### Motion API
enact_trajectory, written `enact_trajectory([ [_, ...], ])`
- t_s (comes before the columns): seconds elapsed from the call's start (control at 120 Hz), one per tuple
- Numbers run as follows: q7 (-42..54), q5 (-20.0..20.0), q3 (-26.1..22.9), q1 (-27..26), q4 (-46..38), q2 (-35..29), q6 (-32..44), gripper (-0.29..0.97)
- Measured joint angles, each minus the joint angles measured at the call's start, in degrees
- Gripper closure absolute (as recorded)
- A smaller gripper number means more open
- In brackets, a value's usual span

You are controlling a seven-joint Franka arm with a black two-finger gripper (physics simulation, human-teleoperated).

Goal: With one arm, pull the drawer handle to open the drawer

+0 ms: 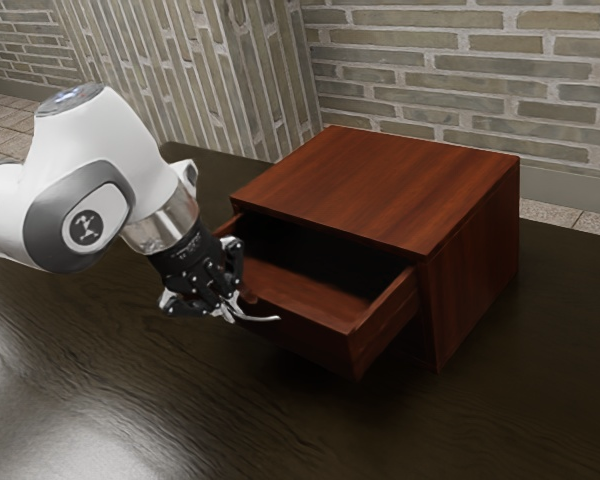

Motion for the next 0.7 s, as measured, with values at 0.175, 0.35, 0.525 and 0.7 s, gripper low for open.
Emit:
enact_trajectory([
  [0.175, -0.4, -0.35, -0.44, 0.78, -3.78, -4.09, 0.67, 0.79],
  [0.35, -0.85, -0.27, -0.63, 1.37, -7.32, -7.7, 0.79, 0.79],
  [0.525, -1.37, 0.06, -0.68, 1.55, -9.06, -9.63, 0.51, 0.79],
  [0.7, -1.59, -0.14, -2.23, 2.86, -9.14, -10.93, 0.84, 0.65],
])
